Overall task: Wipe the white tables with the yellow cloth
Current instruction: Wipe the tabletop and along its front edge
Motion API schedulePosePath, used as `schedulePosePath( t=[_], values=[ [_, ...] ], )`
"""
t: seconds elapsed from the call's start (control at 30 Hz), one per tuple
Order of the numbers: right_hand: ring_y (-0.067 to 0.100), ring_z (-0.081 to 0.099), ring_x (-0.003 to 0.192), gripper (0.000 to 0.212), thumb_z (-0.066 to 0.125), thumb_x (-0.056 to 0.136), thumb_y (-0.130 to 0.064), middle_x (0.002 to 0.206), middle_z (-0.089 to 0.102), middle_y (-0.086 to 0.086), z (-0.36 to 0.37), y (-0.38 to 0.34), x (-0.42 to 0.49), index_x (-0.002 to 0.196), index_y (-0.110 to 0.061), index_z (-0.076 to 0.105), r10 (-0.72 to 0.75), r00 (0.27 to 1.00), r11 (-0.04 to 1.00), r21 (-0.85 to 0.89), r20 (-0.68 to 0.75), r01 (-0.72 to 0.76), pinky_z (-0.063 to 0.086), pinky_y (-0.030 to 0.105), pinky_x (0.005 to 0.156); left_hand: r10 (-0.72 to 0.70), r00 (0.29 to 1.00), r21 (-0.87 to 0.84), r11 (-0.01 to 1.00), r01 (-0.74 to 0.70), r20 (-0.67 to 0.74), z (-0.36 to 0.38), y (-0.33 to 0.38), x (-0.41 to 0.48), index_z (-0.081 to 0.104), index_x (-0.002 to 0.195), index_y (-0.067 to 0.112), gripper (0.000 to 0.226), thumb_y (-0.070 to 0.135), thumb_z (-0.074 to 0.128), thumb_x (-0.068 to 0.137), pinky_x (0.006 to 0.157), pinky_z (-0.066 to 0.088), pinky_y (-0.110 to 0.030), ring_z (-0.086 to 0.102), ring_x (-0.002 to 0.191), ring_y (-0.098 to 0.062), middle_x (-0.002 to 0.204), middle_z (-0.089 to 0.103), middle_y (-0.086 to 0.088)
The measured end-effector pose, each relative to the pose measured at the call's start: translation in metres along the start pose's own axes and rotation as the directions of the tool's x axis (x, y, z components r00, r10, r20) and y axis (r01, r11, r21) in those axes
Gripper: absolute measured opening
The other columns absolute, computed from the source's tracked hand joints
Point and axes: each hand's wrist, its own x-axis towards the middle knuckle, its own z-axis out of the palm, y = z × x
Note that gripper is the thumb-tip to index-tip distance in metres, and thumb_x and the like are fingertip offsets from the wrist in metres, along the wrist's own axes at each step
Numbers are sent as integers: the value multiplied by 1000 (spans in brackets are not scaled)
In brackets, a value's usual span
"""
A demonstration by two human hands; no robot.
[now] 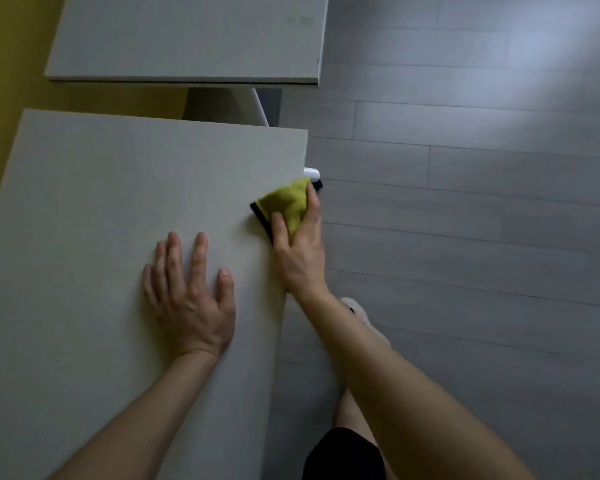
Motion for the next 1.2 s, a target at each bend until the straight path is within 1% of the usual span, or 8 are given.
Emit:
schedulePosePath(
  t=[0.17, 0.33, 0.43, 0.63, 0.77, 0.93, 1.07, 1.2],
  values=[
    [20, 27, 163, 77, 59, 102, -31, 177, 29, 5, 5, -14, 78, 171, -17, 28, -100, 986, 995, 11, -137, 103, 25, 36, 131, -11, 1000, -13, 1000, 10, -5, 0, 1, 0, 53, 160, 26, 61, 48, 50, 103, 130, 23, -58, 34, 161, -34, 173, 39, -13],
    [7, 22, 164, 72, 62, 105, -10, 178, 27, -4, 3, 14, -35, 170, -18, 32, -172, 980, 985, 5, -99, 173, 20, 23, 130, -6, 1000, -1, 1000, 6, 0, -1, 2, -1, 51, 161, 27, 62, 49, 50, 103, 130, 23, -59, 33, 161, -34, 173, 38, -13],
    [7, 17, 165, 72, 61, 107, -10, 180, 20, -9, -5, 30, -96, 171, -21, 29, -197, 980, 980, 14, -5, 197, 21, 28, 132, 2, 1000, 5, 1000, -2, -4, 0, 1, -1, 49, 163, 27, 63, 49, 50, 104, 130, 23, -59, 32, 162, -34, 173, 37, -13],
    [9, 21, 163, 74, 61, 106, -14, 180, 23, -3, -4, -4, 39, 171, -22, 27, -135, 991, 990, 24, -16, 136, 15, 5, 119, -9, 1000, 2, 1000, 9, -11, 1, 0, 0, 52, 161, 28, 62, 49, 50, 103, 130, 23, -58, 33, 161, -34, 172, 39, -13],
    [13, 24, 162, 72, 60, 107, -16, 179, 24, 0, -8, -15, 84, 171, -23, 27, -161, 986, 987, 8, -35, 161, 19, 13, 115, -15, 1000, -1, 1000, 15, -3, 2, 1, 0, 52, 161, 28, 63, 49, 49, 102, 130, 23, -58, 32, 162, -33, 173, 38, -12],
    [0, 14, 164, 77, 63, 104, -14, 180, 19, -6, 3, 21, -39, 172, -23, 27, -155, 987, 987, 20, -47, 157, 21, 25, 130, -8, 1000, 17, 1000, 8, 3, 4, -2, 0, 49, 162, 30, 63, 52, 48, 103, 131, 21, -57, 31, 162, -32, 174, 36, -11],
    [4, 16, 165, 82, 66, 104, -9, 180, 17, -12, -2, 50, -158, 172, -25, 22, -124, 991, 992, 34, 53, 122, 22, 27, 132, -5, 1000, 28, 1000, 5, -8, 8, -4, 1, 49, 162, 31, 63, 55, 46, 104, 130, 23, -57, 33, 161, -33, 173, 38, -11],
    [5, 19, 164, 83, 66, 103, -17, 180, 20, -11, -1, 38, -131, 172, -26, 21, -90, 995, 993, 77, 49, 86, 25, 38, 133, -1, 1000, 13, 1000, 1, -19, 8, -6, 2, 51, 161, 31, 62, 55, 46, 104, 130, 24, -57, 34, 160, -33, 172, 40, -12]
  ],
)
